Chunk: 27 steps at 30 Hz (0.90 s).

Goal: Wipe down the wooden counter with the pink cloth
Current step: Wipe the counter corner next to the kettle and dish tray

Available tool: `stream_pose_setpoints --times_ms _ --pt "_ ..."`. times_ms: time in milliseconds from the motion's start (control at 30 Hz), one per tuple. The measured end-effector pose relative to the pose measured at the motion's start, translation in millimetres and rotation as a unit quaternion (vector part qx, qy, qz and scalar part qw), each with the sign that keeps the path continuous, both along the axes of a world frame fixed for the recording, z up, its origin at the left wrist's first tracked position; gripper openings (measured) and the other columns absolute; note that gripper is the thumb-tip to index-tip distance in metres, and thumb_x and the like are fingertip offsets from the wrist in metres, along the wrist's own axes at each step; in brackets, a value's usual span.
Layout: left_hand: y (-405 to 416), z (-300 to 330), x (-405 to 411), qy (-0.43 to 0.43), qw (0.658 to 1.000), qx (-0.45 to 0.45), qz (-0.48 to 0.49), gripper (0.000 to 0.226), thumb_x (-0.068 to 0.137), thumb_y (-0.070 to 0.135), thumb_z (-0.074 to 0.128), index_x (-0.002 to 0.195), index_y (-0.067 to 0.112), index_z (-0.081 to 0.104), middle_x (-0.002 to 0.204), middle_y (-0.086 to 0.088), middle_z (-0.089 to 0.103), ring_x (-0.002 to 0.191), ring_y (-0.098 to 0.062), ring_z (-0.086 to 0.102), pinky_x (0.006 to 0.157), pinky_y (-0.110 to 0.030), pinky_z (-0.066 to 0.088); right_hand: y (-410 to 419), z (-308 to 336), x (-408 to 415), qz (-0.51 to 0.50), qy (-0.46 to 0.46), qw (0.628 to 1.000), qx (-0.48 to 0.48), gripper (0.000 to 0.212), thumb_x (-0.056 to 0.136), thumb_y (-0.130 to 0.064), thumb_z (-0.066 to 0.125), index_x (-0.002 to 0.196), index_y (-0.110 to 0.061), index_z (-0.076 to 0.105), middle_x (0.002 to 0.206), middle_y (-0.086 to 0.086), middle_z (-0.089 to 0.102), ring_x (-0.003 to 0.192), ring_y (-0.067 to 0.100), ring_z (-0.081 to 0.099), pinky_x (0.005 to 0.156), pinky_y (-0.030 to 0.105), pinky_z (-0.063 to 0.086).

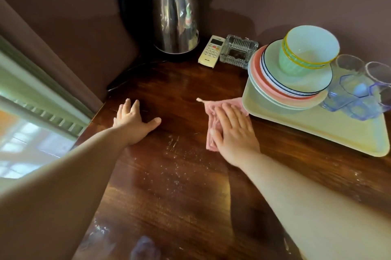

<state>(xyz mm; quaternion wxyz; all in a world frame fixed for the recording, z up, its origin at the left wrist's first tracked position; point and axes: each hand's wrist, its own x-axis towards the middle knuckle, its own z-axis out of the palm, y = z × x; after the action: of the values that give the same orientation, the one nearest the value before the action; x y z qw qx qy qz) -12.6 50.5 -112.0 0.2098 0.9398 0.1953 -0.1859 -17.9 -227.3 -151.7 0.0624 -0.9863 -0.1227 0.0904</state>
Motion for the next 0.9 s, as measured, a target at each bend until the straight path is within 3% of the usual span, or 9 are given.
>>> stream_pose_setpoints --times_ms 67,133,267,433,567,667,800,900 --pt "8.8 4.0 -7.2 -0.078 0.996 0.033 0.034 0.086 0.089 0.056 0.056 0.154 0.019 0.015 0.162 -0.003 0.008 0.148 -0.025 0.008 0.120 -0.046 0.008 5.1 -0.2 16.2 -0.018 0.002 1.000 -0.024 0.066 0.102 -0.054 0.004 0.161 -0.028 -0.007 0.169 -0.002 -0.011 0.155 0.018 -0.011 0.123 0.038 -0.010" --pt "13.8 5.9 -19.6 -0.100 0.990 0.077 0.054 0.085 0.090 0.054 0.056 0.154 0.015 0.014 0.162 -0.005 0.007 0.148 -0.024 0.005 0.119 -0.046 0.006 8.4 0.8 0.8 -0.017 -0.011 0.999 -0.033 0.065 0.102 -0.053 0.002 0.161 -0.026 -0.007 0.170 0.002 -0.008 0.156 0.021 -0.008 0.122 0.039 -0.011" --pt "12.0 -7.8 -46.5 -0.024 0.989 0.133 0.058 0.096 0.089 0.064 0.047 0.154 0.017 -0.005 0.162 -0.004 -0.012 0.148 -0.021 -0.013 0.117 -0.047 -0.008 4.3 0.9 -52.7 0.029 -0.026 0.999 -0.015 0.067 0.104 -0.054 0.005 0.161 -0.023 0.016 0.168 0.005 0.014 0.156 0.025 0.011 0.125 0.044 0.007" --pt "5.4 -15.6 -43.8 0.059 0.986 0.116 0.100 0.092 0.092 0.065 0.039 0.154 0.020 -0.012 0.160 -0.001 -0.020 0.147 -0.020 -0.018 0.117 -0.049 -0.010 20.0 2.0 -3.3 0.009 -0.012 0.999 -0.033 0.062 0.105 -0.051 0.011 0.162 -0.029 -0.001 0.170 0.001 -0.005 0.156 0.021 -0.006 0.122 0.039 -0.008" --pt "3.5 -15.7 -48.3 0.055 0.985 0.110 0.122 0.093 0.091 0.067 0.038 0.153 0.022 -0.015 0.157 -0.002 -0.028 0.145 -0.022 -0.023 0.116 -0.049 -0.013 28.2 2.8 -53.0 0.048 -0.020 0.998 -0.022 0.066 0.101 -0.052 -0.009 0.161 -0.027 -0.004 0.170 0.003 -0.005 0.156 0.023 -0.008 0.125 0.043 -0.007" --pt "-1.4 -22.3 -54.7 0.014 0.980 0.139 0.143 0.096 0.090 0.068 0.037 0.151 0.020 -0.020 0.154 -0.004 -0.035 0.143 -0.023 -0.029 0.113 -0.046 -0.019 27.0 2.7 -69.1 0.094 0.000 0.996 -0.004 0.066 0.102 -0.053 -0.001 0.162 -0.026 0.010 0.170 0.002 0.006 0.156 0.023 0.001 0.126 0.046 0.004" --pt "-1.5 -22.9 -49.1 0.017 0.977 0.144 0.154 0.100 0.089 0.068 0.040 0.149 0.019 -0.024 0.154 -0.004 -0.036 0.142 -0.023 -0.030 0.111 -0.045 -0.021 53.4 2.9 -23.5 0.064 -0.005 0.997 -0.031 0.062 0.104 -0.051 0.007 0.161 -0.030 -0.005 0.170 0.001 -0.009 0.156 0.021 -0.009 0.124 0.041 -0.008" --pt "-1.0 -23.5 -50.2 0.024 0.977 0.138 0.161 0.102 0.089 0.069 0.041 0.149 0.018 -0.024 0.154 -0.004 -0.035 0.143 -0.023 -0.029 0.113 -0.046 -0.020 57.8 2.8 -42.5 0.071 -0.023 0.997 -0.035 0.062 0.105 -0.049 0.006 0.162 -0.025 -0.002 0.170 0.004 -0.005 0.156 0.024 -0.006 0.126 0.044 -0.003"
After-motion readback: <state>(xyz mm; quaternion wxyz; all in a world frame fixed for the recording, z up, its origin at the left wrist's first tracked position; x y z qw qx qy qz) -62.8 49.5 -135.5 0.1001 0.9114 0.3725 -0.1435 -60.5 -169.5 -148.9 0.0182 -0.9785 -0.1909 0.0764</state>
